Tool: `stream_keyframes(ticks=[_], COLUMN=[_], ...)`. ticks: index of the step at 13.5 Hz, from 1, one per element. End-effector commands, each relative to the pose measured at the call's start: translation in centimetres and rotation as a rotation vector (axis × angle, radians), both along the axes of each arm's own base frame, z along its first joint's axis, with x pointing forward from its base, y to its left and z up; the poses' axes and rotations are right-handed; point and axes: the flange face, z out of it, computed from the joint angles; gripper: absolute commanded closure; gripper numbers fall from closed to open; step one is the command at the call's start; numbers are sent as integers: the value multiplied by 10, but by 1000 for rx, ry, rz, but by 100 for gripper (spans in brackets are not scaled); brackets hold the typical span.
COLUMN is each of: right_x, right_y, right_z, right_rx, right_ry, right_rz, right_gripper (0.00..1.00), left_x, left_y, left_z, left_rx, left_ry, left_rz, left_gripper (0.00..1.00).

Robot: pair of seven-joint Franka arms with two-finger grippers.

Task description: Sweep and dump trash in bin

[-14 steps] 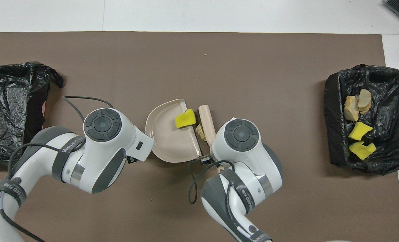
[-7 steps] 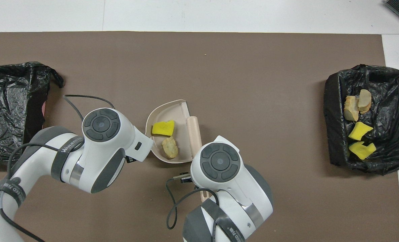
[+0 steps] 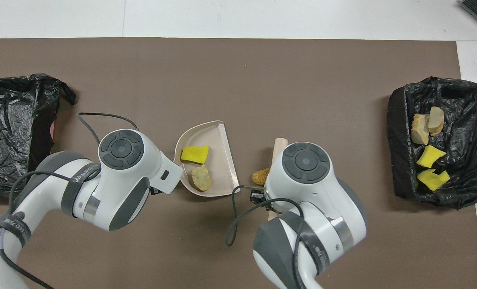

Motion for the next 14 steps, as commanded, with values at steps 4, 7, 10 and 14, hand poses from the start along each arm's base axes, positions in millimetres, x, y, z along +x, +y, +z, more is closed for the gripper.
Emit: stream_keyframes(ticks=[4, 7, 10, 14], right_x=[-38, -43, -38, -24], right_y=[-23, 7, 48, 94], right_z=[-27, -50, -73, -48], right_rx=[-41, 7, 82, 173], right_ry=[-22, -38, -43, -69], right_rz=[-16, 63, 74, 101], right_gripper=[100, 100, 100, 100], left_x=[-6, -8, -8, -5], left_y=[6, 7, 7, 13], left_z=[-1, -3, -4, -4], left_rx=[2, 2, 1, 2], left_ry=[-7, -6, -7, -7], left_rz=[-17, -16, -18, 9], left_gripper=[100, 100, 100, 100])
